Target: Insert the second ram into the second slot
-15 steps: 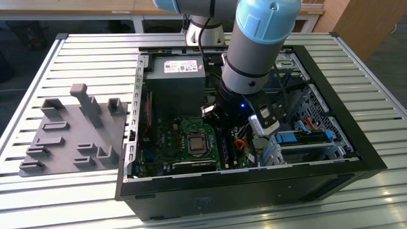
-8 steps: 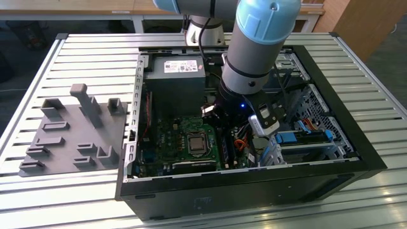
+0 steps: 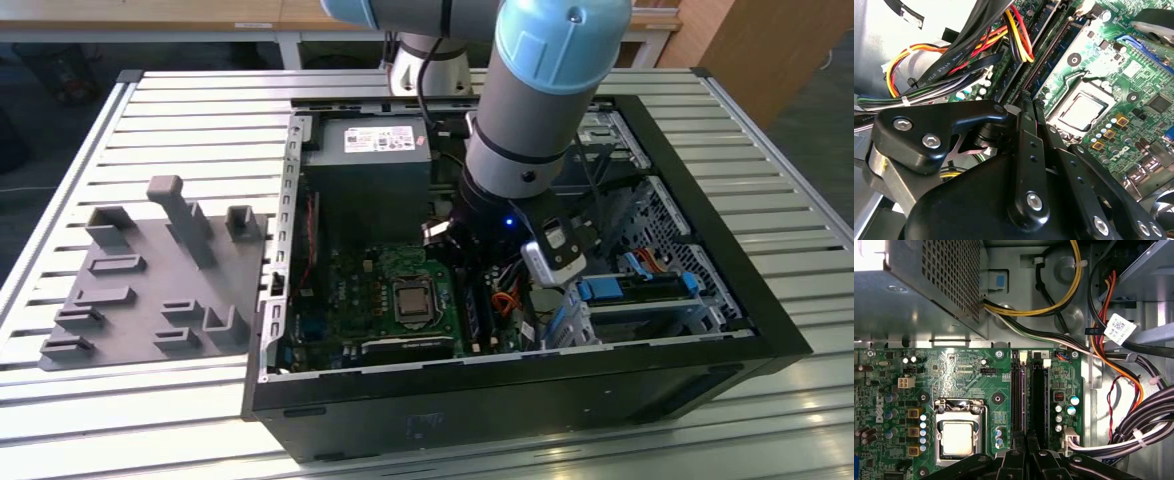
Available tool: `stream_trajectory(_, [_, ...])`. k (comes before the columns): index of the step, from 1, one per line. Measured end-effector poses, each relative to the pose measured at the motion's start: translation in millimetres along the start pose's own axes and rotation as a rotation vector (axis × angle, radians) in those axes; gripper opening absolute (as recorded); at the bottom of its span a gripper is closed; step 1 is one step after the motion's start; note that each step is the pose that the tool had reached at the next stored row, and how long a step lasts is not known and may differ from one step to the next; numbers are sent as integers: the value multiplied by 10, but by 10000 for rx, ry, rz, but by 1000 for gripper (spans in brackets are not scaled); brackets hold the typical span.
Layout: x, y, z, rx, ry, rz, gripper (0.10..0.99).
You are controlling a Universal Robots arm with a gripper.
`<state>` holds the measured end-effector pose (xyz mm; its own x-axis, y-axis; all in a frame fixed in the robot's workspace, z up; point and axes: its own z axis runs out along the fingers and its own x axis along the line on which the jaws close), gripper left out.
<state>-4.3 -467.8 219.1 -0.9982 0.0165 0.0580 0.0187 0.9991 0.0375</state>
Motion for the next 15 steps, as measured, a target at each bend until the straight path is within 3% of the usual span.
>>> stream_trajectory(15, [-1,-1,25,0,0,15,133])
